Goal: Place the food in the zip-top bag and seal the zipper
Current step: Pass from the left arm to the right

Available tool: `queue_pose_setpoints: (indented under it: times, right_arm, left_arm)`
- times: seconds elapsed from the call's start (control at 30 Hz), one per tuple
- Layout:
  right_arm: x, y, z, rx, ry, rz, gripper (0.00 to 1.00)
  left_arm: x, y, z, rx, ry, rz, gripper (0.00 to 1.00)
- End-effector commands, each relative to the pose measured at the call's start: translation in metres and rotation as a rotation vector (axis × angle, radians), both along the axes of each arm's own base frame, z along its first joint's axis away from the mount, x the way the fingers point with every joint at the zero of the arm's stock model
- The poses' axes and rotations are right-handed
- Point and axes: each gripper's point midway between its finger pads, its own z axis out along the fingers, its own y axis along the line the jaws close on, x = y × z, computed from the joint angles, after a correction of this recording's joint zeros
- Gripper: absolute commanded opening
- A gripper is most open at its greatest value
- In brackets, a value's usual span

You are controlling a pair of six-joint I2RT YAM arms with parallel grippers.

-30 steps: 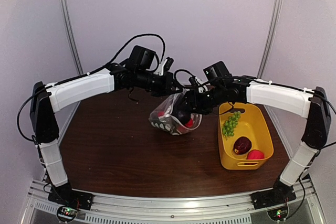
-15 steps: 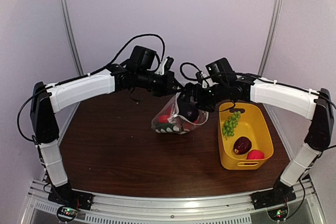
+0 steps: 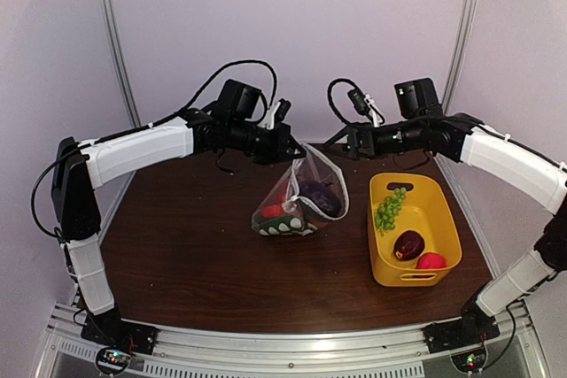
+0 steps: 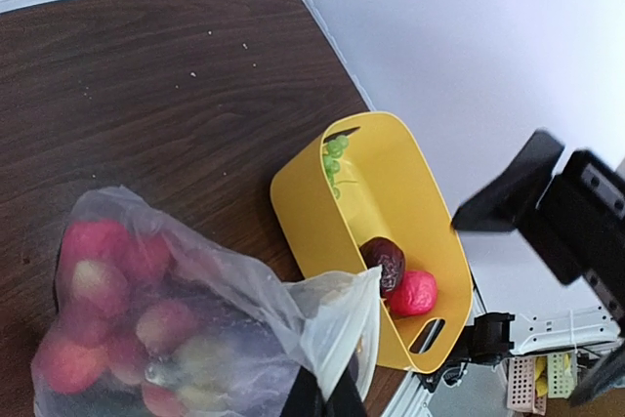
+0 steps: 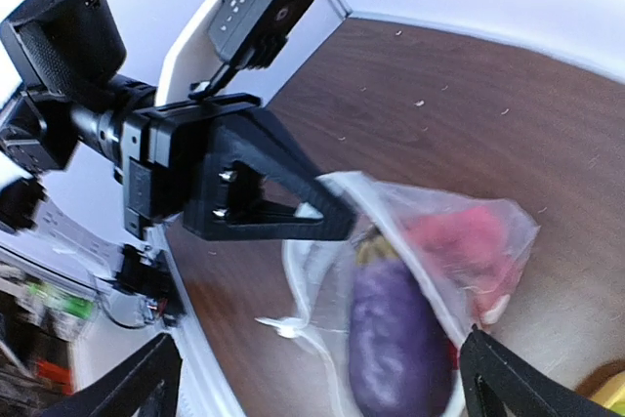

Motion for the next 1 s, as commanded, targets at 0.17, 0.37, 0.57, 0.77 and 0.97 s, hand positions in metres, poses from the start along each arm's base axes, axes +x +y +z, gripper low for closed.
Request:
queue_pose_setpoints:
  times: [0.17, 0.37, 0.57, 0.77, 0.97]
  right_arm:
    - [0.019, -0.039, -0.032, -0.443, -0.482, 0.183, 0.78]
    - [0.003, -0.013, -0.044, -0.363, -0.453, 0.298, 0.72]
    - [-0.005, 0.007, -0.065, -0.353, -0.407, 0.355, 0.59]
    - [0.013, 0.009, -0.08, -0.395, -0.368, 0.298, 0.21]
    - [0.022, 0.007, -0.095, -0.441, -0.336, 0.277, 0.19]
  left_arm:
    - [-0.005, -0.002, 0.0, 0.01, -0.065, -0.095, 0.0]
    - [-0.005, -0.004, -0.003, 0.017, -0.064, -0.11, 0.0]
    - [-0.006, -0.004, -0.007, 0.023, -0.054, -0.116, 0.0]
    - [-0.007, -0.001, 0.002, 0.044, -0.084, -0.127, 0.0]
    - [-0.005, 0.015, 0.01, 0.13, -0.172, -0.114, 0.0]
